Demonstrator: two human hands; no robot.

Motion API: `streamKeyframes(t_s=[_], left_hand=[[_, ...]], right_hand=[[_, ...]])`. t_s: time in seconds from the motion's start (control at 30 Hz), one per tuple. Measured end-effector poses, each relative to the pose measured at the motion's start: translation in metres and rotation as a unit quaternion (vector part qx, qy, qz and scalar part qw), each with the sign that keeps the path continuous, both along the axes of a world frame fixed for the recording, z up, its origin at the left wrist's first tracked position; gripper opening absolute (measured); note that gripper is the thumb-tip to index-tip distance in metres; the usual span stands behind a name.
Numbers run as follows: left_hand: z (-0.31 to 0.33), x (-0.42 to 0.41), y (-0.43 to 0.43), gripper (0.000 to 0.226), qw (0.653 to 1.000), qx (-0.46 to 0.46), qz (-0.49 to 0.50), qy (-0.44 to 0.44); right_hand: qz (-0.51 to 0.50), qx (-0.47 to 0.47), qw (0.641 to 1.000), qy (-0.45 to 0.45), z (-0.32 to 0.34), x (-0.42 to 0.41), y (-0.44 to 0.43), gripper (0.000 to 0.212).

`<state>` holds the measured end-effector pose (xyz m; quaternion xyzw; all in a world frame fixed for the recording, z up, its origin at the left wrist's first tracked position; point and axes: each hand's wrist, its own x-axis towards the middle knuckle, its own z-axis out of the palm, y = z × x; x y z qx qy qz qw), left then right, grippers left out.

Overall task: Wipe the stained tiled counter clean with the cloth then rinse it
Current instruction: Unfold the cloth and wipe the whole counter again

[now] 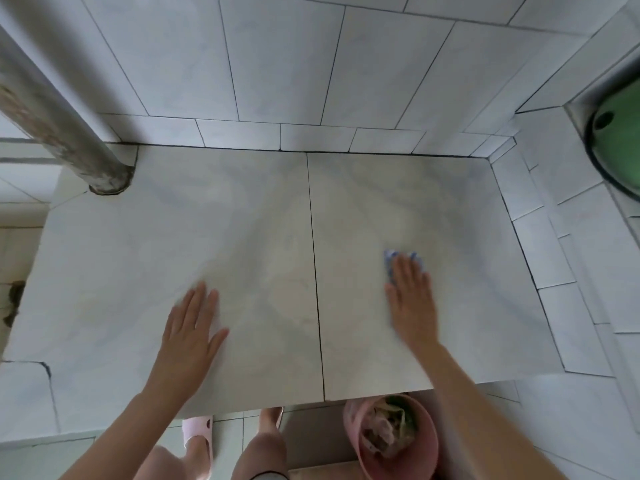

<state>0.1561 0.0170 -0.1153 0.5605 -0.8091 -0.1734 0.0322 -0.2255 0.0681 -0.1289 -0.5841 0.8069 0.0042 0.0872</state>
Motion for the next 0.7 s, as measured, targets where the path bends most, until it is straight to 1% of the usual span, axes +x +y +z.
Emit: streamKeyframes(t_s=[0.07,0.13,0.2,0.23,0.3,0.37,0.43,0.53,0.57,0.63,0.7], left_hand=[[0.000,-0.003,-0.004,0.073,1.000,-0.006,-0.001,-0.001],[0.001,-0.009,-0.008,0.073,1.000,-0.006,-0.003,0.002],[0.000,-0.016,-0.013,0.074,1.000,-0.009,-0.008,0.002],[-0.002,-0.019,-0.015,0.075,1.000,-0.008,-0.009,0.001],[-0.006,-0.025,-0.019,0.078,1.000,-0.002,-0.001,-0.004],[-0.008,-0.030,-0.020,0.079,1.000,0.001,0.004,-0.010],[-0.008,-0.032,-0.019,0.078,1.000,0.006,0.002,-0.015],[-0.006,-0.030,-0.019,0.074,1.000,0.009,-0.008,-0.020],[-0.006,-0.029,-0.020,0.073,1.000,0.011,-0.011,-0.022],[-0.005,-0.028,-0.020,0.071,1.000,0.012,-0.012,-0.022],[-0.004,-0.028,-0.020,0.069,1.000,0.012,-0.012,-0.022]], right_hand=[[-0.069,0.030,0.997,0.013,0.004,-0.034,0.001,0.064],[-0.104,0.049,0.993,0.037,-0.001,-0.060,-0.005,0.065],[-0.162,0.057,0.985,0.032,-0.008,-0.076,-0.019,0.065],[-0.184,0.055,0.981,0.024,-0.008,-0.077,-0.027,0.060],[-0.191,0.027,0.981,0.009,-0.003,-0.076,-0.044,0.052],[-0.201,-0.004,0.979,-0.024,0.005,-0.073,-0.061,0.060],[-0.190,-0.043,0.980,-0.036,0.002,-0.073,-0.076,0.065],[-0.148,-0.031,0.988,-0.015,-0.003,-0.061,-0.105,0.068],[-0.130,-0.027,0.991,-0.013,-0.004,-0.052,-0.116,0.065],[-0.071,-0.025,0.997,-0.015,-0.006,-0.023,-0.140,0.058],[0.010,-0.033,0.999,-0.029,-0.006,0.016,-0.158,0.059]])
